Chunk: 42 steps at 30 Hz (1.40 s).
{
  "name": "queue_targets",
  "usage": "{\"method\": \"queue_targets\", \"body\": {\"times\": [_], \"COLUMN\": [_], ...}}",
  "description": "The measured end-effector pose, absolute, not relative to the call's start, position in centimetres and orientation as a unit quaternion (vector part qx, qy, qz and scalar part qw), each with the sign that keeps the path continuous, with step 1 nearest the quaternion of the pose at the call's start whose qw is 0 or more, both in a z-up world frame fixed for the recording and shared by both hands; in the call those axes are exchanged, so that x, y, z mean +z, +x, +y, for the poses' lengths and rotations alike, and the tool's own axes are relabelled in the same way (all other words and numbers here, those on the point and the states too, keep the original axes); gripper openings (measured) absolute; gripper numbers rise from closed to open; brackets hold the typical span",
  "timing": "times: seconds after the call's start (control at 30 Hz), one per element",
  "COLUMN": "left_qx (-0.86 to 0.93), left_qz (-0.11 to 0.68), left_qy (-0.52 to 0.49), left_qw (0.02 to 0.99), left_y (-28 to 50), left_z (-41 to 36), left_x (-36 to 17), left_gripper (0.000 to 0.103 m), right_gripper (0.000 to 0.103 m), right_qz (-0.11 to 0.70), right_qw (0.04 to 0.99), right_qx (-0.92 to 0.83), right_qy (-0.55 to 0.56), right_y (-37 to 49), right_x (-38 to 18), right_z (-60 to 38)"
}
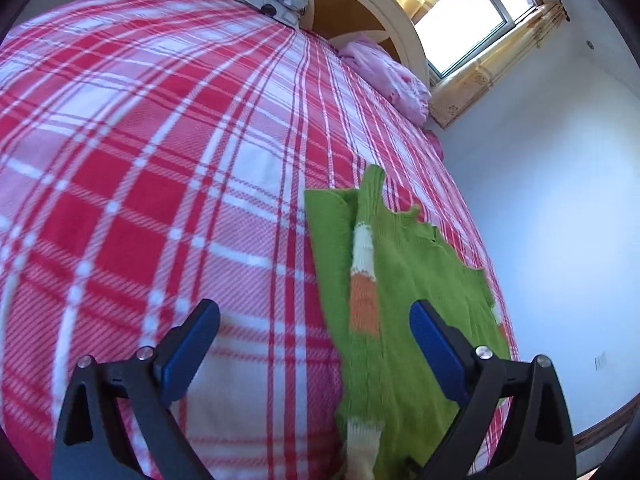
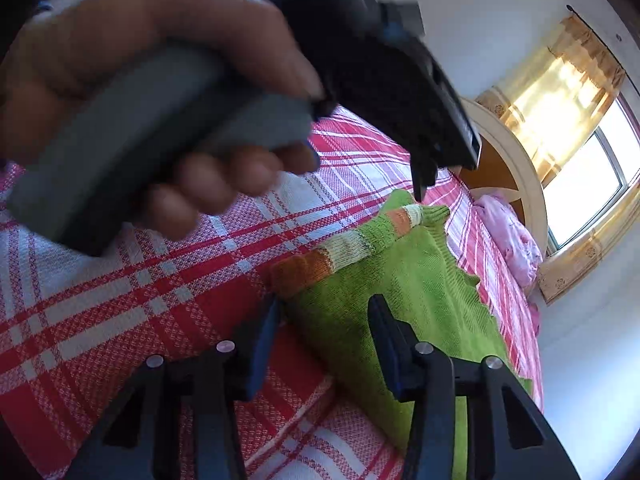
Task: Fold small clothes
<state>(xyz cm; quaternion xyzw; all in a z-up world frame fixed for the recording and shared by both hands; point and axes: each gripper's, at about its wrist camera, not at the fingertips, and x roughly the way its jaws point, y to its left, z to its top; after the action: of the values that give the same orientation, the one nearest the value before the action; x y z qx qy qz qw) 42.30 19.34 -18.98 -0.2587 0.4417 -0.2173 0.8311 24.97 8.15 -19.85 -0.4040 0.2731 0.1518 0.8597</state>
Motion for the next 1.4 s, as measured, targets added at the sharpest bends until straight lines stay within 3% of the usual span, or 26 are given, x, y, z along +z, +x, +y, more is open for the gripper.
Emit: {"method": "queue_targets", "body": {"times": [0.33, 0.43, 0.6, 0.7, 0.77, 0.87, 0.97, 1.4], "left_qx": [-0.260, -0.288, -0.300, -0.303, -0.305, -0.308, -0.310, -0.315], "left_qz": [0.441, 0.448, 0.451, 0.452, 0.457, 0.460, 0.461, 0.442], "left_qy": [-0.259, -0.265, -0.257, -0.267, -0.274, -0.288, -0.283, -0.328], "left_qw": [0.819, 0.804, 0.801, 0.796, 0.790, 0.782, 0.782, 0.773], "left_y": [46.0, 46.9, 47.4, 47.7, 48.2, 48.0, 47.7, 46.7], "left_z": [16.9, 16.2, 15.4, 15.6, 15.7, 16.3, 16.3, 17.3], "left_x": [-18.9, -19.0, -19.2, -19.5, -20.1, -20.5, -20.2, -19.1], "left_gripper": [0.096, 0.082, 0.080, 0.059, 0.025, 0.016, 0.016, 0.014], "right_gripper": [0.045, 0.043, 0.036, 0.034, 0.031, 0.018, 0.010, 0.008], "right_qz": [0.262, 0.258, 0.263, 0.264, 0.267, 0.272, 0.279, 0.253], "right_qw": [0.863, 0.863, 0.862, 0.861, 0.861, 0.862, 0.869, 0.920], "right_qx": [0.145, 0.144, 0.147, 0.148, 0.151, 0.153, 0.155, 0.182], "right_qy": [-0.407, -0.409, -0.408, -0.408, -0.406, -0.399, -0.379, -0.239], "right_y": [25.0, 24.5, 24.4, 24.3, 24.3, 25.1, 25.4, 25.6], "right_x": [-20.2, -20.3, -20.5, -20.5, -20.5, -20.4, -19.9, -15.1], "right_z": [8.3, 8.5, 8.7, 8.8, 8.8, 8.4, 7.8, 3.2]}}
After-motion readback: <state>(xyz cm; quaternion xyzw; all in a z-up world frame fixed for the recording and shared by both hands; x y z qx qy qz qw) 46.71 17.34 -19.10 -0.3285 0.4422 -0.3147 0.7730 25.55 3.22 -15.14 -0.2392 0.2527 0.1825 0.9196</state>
